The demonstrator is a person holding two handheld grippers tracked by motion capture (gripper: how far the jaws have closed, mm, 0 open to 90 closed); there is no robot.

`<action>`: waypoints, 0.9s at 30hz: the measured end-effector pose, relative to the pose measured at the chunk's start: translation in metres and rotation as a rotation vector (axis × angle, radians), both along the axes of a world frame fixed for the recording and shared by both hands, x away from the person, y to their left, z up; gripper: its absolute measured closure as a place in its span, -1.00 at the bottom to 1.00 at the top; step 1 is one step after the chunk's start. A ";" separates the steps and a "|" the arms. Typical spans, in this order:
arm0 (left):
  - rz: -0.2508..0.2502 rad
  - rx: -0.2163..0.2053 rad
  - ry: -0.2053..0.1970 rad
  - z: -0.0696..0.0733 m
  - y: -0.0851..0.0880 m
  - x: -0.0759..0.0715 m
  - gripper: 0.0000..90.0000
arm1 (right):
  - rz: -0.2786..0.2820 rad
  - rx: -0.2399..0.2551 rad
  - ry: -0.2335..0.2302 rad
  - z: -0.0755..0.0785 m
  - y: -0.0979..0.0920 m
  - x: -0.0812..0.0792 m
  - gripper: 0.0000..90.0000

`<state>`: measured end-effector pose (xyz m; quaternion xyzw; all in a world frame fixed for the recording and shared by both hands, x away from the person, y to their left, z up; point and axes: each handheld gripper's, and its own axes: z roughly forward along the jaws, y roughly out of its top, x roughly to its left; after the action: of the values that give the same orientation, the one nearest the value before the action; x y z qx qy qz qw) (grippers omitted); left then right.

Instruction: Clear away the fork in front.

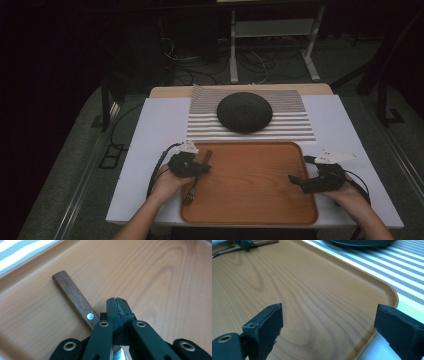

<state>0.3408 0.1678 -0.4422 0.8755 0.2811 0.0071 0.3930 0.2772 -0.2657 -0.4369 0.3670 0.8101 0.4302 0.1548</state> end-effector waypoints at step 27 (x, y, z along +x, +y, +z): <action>0.094 -0.088 -0.070 0.019 0.041 -0.008 0.02 | -0.001 -0.005 -0.001 0.000 0.002 0.000 -0.81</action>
<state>0.3324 0.2087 -0.4234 0.8425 0.3080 0.0438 0.4397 0.2769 -0.2640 -0.4368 0.3667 0.8111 0.4281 0.1561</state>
